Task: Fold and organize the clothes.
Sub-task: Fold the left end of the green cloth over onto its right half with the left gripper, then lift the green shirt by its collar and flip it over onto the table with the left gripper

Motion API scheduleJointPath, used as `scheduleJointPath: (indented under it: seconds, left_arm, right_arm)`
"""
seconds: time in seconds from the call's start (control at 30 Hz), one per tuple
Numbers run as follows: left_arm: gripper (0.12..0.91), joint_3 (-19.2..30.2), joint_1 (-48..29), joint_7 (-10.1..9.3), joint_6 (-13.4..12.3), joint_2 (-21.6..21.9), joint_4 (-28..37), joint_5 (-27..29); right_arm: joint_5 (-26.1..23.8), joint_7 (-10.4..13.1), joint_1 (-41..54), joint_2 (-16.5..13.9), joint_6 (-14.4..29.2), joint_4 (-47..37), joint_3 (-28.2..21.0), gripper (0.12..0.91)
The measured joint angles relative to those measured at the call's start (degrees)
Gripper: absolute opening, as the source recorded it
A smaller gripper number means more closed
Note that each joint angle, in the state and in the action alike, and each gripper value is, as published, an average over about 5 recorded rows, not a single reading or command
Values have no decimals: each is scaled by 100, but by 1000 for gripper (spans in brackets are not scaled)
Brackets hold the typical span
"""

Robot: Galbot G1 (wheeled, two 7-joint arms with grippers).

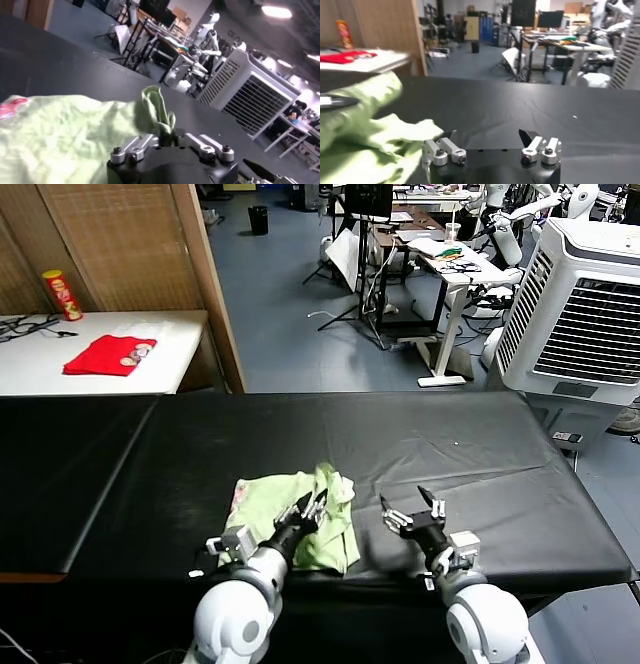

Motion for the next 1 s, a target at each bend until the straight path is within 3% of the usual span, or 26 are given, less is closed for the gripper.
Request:
scheduleJointPath:
  seconds: [0.13,0.23,0.47,0.7,1.0]
  left_arm:
    - [733,-143,70,107,-85,-7,-95,138]
    - [789,-347,166,313,-263,157,-173,433]
    - [798,-962,509,498,-496,652,-189,794]
    - [798,-1242,712,653,-667,690,-20,988]
    - [798,-1576,714,798,-897,637,505,222]
  right_arm:
    - [44,-17,195,3,-43,-106,-214,798]
    - [18,-27,411,24,-107,-246,-442,798]
    - [-552,-120,873,146,-219,-685,-1077,798]
    - [-1463,128,761,123,25,-721,-1198,798]
    - [-876,284,568,180,369,-445,-1071,798]
